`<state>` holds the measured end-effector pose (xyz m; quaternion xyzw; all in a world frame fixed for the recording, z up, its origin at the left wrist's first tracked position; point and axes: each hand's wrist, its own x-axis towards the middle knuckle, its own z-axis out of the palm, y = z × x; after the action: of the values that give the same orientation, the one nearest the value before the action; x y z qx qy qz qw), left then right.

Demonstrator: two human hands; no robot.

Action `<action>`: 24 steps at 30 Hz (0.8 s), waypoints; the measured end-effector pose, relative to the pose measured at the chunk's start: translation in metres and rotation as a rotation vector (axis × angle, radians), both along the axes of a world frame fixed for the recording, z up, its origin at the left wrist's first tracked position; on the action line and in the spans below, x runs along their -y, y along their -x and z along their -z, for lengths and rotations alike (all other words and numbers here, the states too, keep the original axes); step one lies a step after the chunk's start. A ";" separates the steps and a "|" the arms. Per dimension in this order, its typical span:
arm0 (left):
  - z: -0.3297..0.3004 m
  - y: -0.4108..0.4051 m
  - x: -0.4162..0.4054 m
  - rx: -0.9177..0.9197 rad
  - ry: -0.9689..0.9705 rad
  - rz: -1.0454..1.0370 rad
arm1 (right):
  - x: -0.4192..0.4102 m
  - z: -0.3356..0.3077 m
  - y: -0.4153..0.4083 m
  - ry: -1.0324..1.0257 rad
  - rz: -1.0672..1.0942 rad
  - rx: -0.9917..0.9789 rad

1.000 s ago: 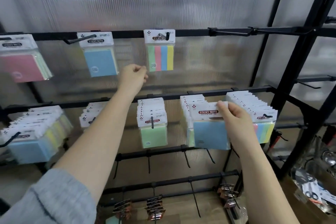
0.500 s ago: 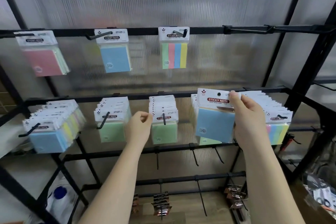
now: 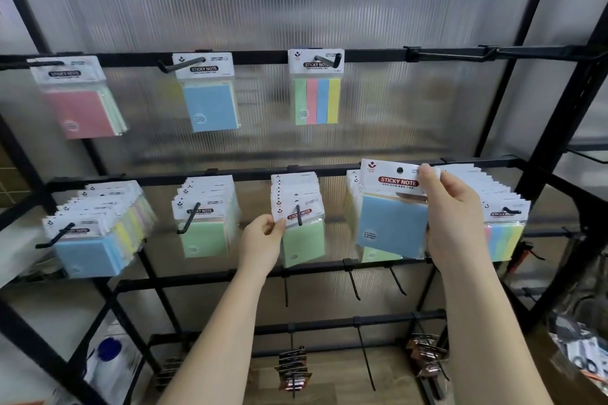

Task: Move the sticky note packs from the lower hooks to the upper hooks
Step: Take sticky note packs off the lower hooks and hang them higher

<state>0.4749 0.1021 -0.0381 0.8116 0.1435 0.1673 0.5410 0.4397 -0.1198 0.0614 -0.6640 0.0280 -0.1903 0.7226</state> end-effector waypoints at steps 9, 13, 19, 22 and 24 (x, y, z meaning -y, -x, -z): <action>-0.003 0.017 0.012 0.218 -0.127 -0.087 | -0.004 -0.002 0.000 0.051 0.041 0.018; 0.001 0.026 0.017 0.324 -0.164 -0.065 | -0.007 -0.001 -0.001 0.076 0.053 0.022; 0.006 0.035 0.014 0.484 -0.274 -0.037 | -0.013 0.001 -0.008 0.115 0.069 0.071; 0.003 0.038 0.005 0.553 -0.300 -0.066 | -0.018 0.003 -0.012 0.116 0.077 0.115; -0.003 0.039 -0.001 0.587 -0.289 -0.111 | -0.024 0.003 -0.015 0.117 0.069 0.143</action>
<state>0.4357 0.1035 -0.0355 0.7879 0.0003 0.4420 0.4288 0.4544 -0.0956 0.0581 -0.6884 -0.0118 -0.2632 0.6758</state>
